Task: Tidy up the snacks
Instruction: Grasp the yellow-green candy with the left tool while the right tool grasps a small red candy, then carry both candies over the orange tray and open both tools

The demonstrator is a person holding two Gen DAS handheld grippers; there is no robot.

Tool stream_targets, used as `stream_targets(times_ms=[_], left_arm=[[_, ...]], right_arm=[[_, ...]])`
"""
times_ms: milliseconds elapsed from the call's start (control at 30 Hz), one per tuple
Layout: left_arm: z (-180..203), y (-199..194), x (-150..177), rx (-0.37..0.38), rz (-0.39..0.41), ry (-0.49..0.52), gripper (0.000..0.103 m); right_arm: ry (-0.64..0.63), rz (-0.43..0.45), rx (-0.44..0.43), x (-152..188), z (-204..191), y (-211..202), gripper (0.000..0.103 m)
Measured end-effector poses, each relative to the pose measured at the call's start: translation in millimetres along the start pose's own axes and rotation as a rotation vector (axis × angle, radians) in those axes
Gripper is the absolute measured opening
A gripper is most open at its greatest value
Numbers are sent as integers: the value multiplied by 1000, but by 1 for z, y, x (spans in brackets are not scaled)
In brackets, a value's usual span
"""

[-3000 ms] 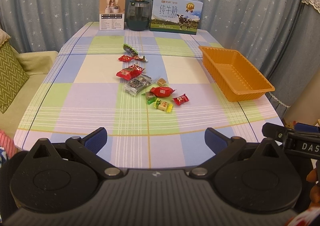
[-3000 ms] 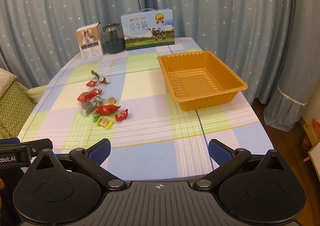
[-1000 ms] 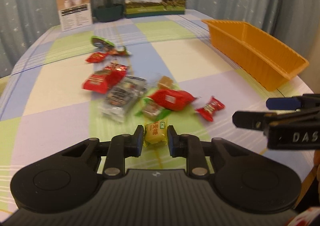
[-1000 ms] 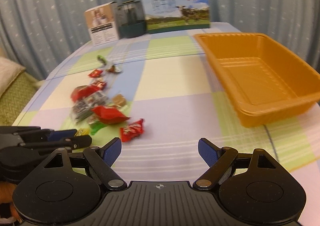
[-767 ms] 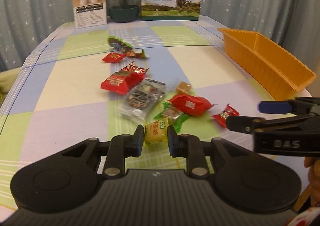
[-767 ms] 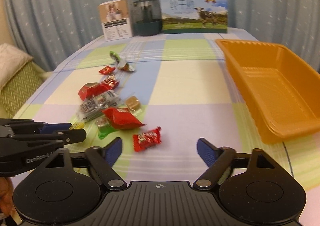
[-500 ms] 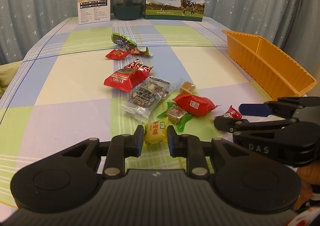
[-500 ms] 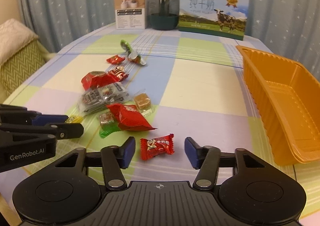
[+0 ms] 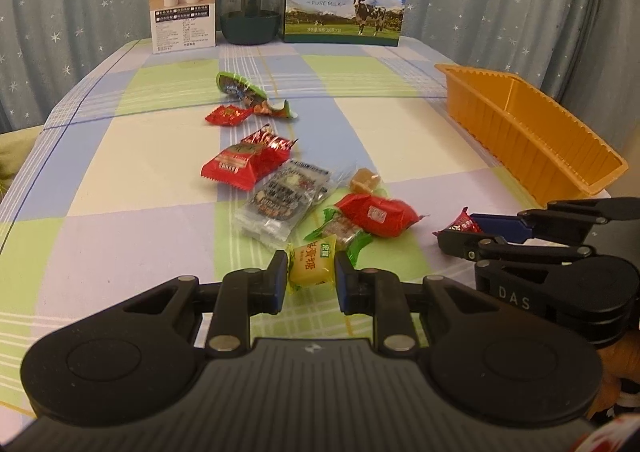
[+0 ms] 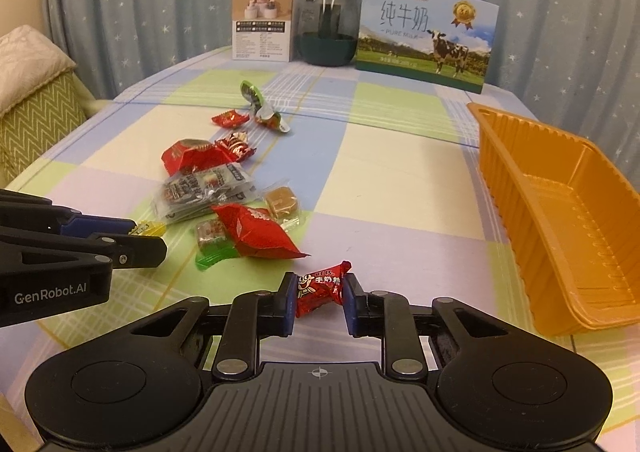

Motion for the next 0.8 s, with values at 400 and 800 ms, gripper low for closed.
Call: stream_targets(times_ms=[400, 800], left_arm=[[61, -7, -54, 101, 71, 54, 22], [166, 28, -103, 290, 94, 166, 22]], right_arm=[[187, 87, 103, -35, 76, -61, 24], [309, 109, 232, -48, 202, -90, 24]])
Point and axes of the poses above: each gripper's, at about its wrist camera, not at the fingertips, and y roughly the way its jaws point, z to its right, x to its underside, the point moved 4 cm from there along y, roughly the way its jaws point, and after that the axes turned 8 degrees about x, right-handed, at the moved point
